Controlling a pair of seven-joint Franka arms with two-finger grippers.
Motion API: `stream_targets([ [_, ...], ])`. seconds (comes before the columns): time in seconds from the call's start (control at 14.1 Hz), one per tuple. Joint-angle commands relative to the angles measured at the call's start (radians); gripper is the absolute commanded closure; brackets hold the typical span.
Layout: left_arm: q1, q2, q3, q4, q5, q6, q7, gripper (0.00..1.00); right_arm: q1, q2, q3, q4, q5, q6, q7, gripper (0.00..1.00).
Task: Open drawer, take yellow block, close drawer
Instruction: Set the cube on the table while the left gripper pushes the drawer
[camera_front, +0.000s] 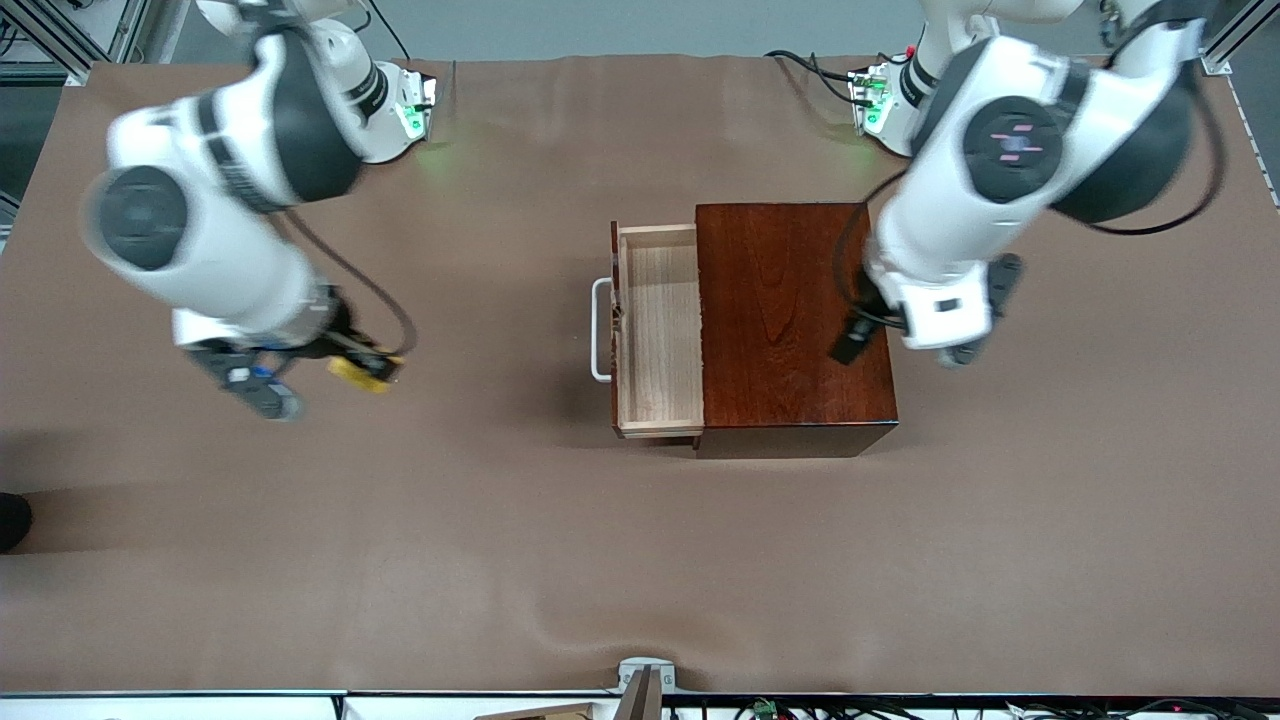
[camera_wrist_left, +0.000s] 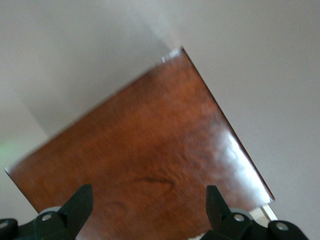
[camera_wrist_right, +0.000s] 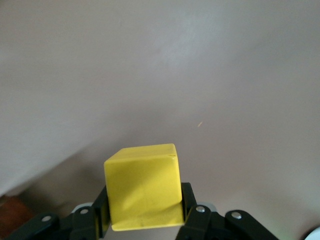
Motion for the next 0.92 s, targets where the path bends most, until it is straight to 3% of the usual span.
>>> stream_targets([
  [0.0,-0.094,0.090,0.013,0.095,0.023,-0.013,-0.149,0.00,-0.121,-0.126,0.023,-0.186,-0.021,0.087,-0.259,0.91],
  [0.21,-0.204,0.163,0.016,0.129,0.022,0.010,-0.316,0.00,-0.238,-0.120,0.023,-0.210,-0.021,0.133,-0.518,0.91],
  [0.42,-0.278,0.217,0.017,0.141,0.023,0.108,-0.457,0.00,-0.327,-0.113,0.023,-0.294,-0.021,0.292,-0.725,0.91],
  [0.64,-0.329,0.264,0.022,0.161,0.023,0.206,-0.559,0.00,-0.373,-0.029,0.023,-0.323,-0.021,0.398,-0.796,0.91],
  [0.85,-0.360,0.304,0.022,0.172,0.023,0.344,-0.690,0.00,-0.405,0.059,0.025,-0.338,-0.019,0.420,-0.823,0.90],
])
